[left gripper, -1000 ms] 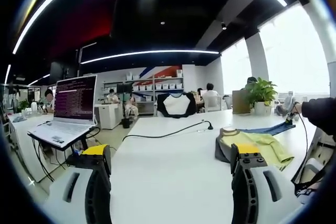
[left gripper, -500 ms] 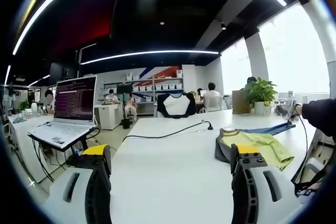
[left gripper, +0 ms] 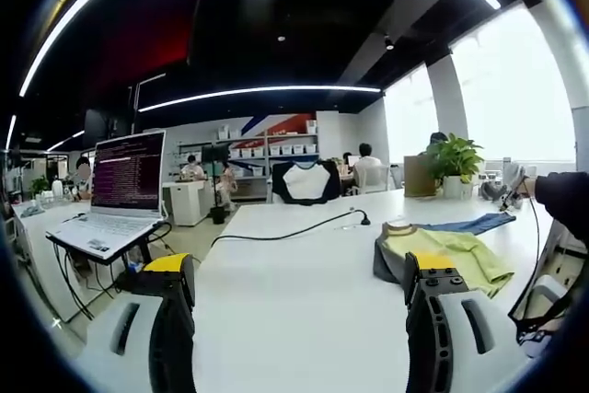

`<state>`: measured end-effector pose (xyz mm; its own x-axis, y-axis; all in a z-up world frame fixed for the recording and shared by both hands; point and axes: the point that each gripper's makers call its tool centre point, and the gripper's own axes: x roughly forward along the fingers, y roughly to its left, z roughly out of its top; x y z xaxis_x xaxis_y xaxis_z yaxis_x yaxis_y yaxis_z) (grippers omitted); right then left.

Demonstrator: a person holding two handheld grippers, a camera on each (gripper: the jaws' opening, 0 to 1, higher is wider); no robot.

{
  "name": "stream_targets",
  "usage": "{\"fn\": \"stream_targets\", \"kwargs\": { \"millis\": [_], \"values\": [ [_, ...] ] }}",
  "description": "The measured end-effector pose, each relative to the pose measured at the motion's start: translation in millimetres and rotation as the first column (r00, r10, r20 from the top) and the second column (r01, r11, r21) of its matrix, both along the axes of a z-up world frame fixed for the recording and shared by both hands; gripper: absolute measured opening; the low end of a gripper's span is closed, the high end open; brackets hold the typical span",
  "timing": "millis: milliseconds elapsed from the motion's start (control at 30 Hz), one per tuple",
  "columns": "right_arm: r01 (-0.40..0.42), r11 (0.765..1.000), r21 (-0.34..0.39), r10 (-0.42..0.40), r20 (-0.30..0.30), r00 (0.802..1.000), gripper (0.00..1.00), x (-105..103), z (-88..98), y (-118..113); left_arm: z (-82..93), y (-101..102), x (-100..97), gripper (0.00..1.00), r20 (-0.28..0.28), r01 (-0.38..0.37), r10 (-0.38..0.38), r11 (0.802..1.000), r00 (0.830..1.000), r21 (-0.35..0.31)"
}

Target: Fold the garment on the visible template until the final outline fits inside the template.

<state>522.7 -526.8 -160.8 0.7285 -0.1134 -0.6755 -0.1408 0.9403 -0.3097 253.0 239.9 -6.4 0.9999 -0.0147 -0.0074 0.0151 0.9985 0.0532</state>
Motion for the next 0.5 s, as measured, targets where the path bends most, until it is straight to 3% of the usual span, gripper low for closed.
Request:
{"fn": "stream_targets", "kwargs": {
  "millis": [100,167,267,333,367,433,500],
  "values": [
    [-0.016,0.998,0.061,0.012,0.07,0.997,0.38,-3.7,0.4,1.2,0.9,-1.3,0.1,1.0,0.003,0.003,-0.003,1.0,1.0,0.002],
    [-0.007,0.997,0.08,0.001,0.076,0.997,0.38,-8.9,-2.5,-2.8,0.9,-1.8,0.1,1.0,0.003,0.007,-0.007,1.0,1.0,0.003],
    [-0.008,0.986,0.164,-0.009,0.104,0.995,0.36,-15.2,-7.7,-1.0,0.8,-0.4,-0.6,1.0,0.002,0.002,-0.002,1.0,1.0,-0.001],
    [-0.053,0.989,0.138,0.028,0.177,0.984,0.3,-14.3,-0.4,-3.1,1.4,-1.2,-1.4,1.0,0.006,0.001,-0.001,1.0,1.0,-0.003],
    [-0.054,0.987,0.149,0.026,0.183,0.983,0.28,-16.3,-0.8,-3.8,1.1,-3.3,-1.4,1.0,0.004,0.008,-0.008,1.0,1.0,0.002],
    [-0.027,0.964,0.264,-0.013,0.149,0.989,0.28,-23.1,-10.2,1.6,0.6,-5.5,-0.8,1.0,0.002,0.014,-0.014,1.0,1.0,0.005],
    [-0.027,0.97,0.242,-0.01,0.15,0.989,0.3,-22.8,-13.8,-5.8,0.3,-8.1,0.0,1.0,0.002,0.022,-0.022,1.0,1.0,0.006]
  ]
}}
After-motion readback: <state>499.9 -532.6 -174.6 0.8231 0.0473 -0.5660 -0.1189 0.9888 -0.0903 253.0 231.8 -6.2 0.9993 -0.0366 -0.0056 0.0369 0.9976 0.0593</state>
